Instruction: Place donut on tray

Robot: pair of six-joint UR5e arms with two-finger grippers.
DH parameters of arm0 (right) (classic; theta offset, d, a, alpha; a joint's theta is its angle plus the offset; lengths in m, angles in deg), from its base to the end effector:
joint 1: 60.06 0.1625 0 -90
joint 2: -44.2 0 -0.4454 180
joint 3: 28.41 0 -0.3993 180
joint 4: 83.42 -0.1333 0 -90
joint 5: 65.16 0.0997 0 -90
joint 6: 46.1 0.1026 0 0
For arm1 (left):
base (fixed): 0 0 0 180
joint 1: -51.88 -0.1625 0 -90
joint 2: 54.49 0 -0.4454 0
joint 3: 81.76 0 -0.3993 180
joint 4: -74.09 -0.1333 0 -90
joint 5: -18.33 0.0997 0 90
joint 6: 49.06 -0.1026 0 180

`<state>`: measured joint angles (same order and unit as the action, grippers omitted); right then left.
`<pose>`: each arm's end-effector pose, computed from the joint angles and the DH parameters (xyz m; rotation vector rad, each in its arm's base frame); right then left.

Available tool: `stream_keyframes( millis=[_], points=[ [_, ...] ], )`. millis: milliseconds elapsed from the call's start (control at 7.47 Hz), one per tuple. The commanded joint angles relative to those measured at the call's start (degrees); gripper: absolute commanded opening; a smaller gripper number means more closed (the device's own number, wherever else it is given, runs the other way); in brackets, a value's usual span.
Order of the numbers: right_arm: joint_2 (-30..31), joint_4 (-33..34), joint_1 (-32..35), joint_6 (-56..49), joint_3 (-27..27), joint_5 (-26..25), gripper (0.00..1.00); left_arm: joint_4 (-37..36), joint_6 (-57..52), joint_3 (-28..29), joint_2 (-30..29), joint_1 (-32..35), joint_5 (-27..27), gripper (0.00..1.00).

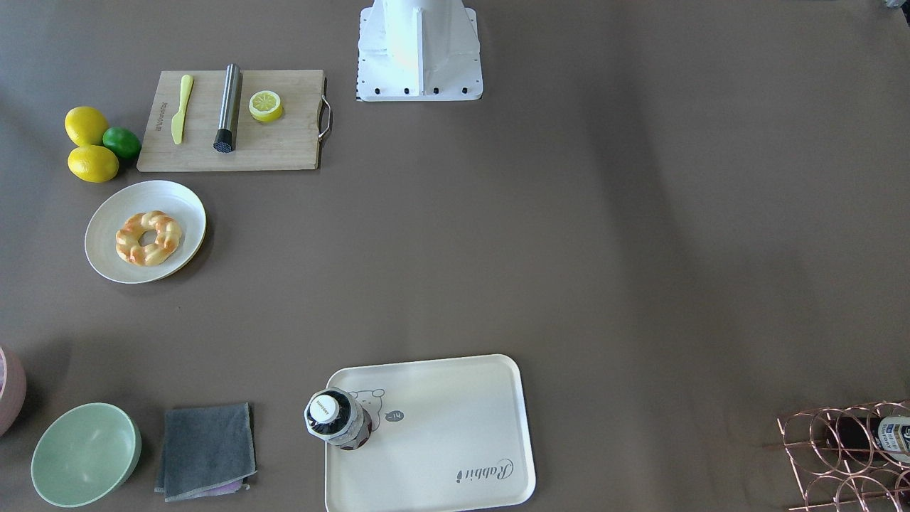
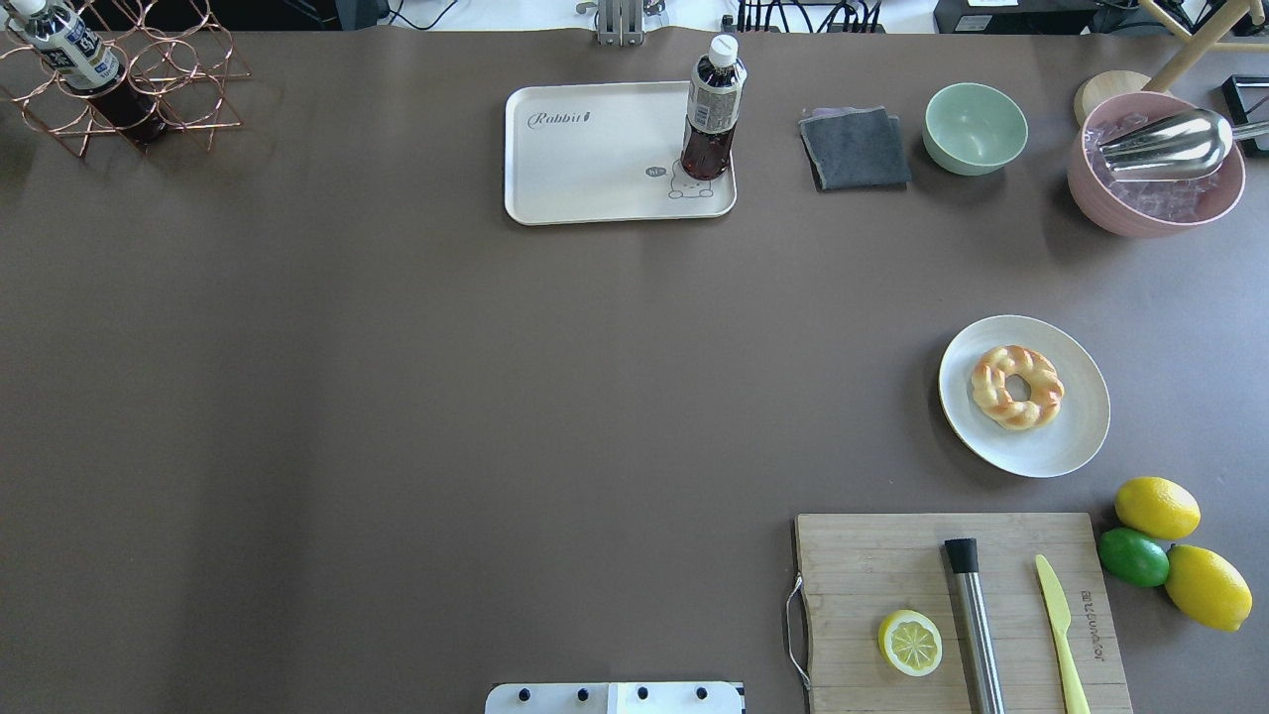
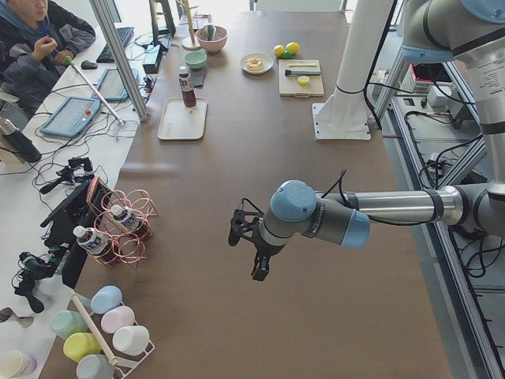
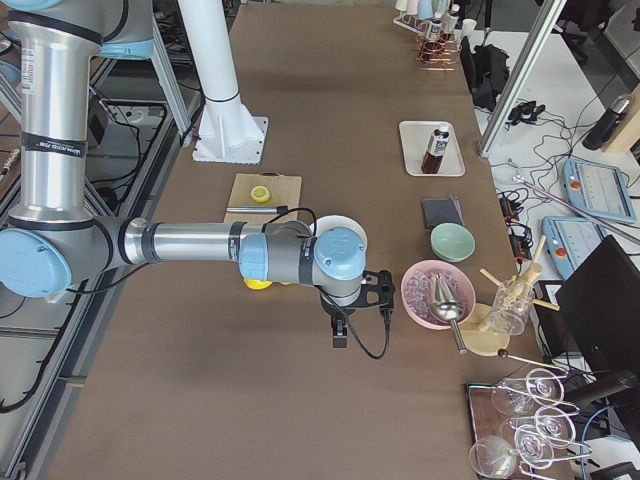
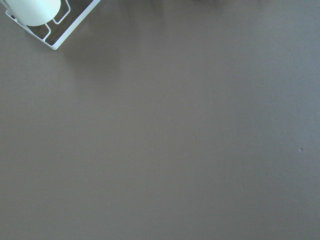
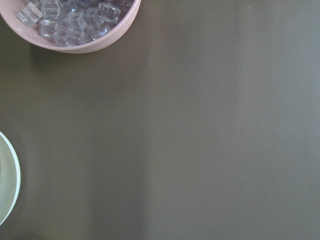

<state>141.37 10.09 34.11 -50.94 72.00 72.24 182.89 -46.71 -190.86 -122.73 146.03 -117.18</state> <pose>0.0898 -0.4371 0.6518 0.0606 -0.8251 -0.0091 -0.0852 -0.3442 0.6360 0.2789 0.7842 0.0050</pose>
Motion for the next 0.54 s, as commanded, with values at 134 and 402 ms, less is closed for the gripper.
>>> stream_keyframes(
  millis=[134, 402],
  points=[
    [-0.41, 0.01, -1.71, 0.00, 1.98, 0.15, 1.00, 0.09, 0.03, -0.24, -0.05, -1.87, -0.11, 0.97],
    [-0.14, -0.08, -2.50, 0.18, 2.42, 1.45, 1.00, 0.01, 0.21, -0.06, 0.21, -1.87, -0.11, 0.97]
  ],
)
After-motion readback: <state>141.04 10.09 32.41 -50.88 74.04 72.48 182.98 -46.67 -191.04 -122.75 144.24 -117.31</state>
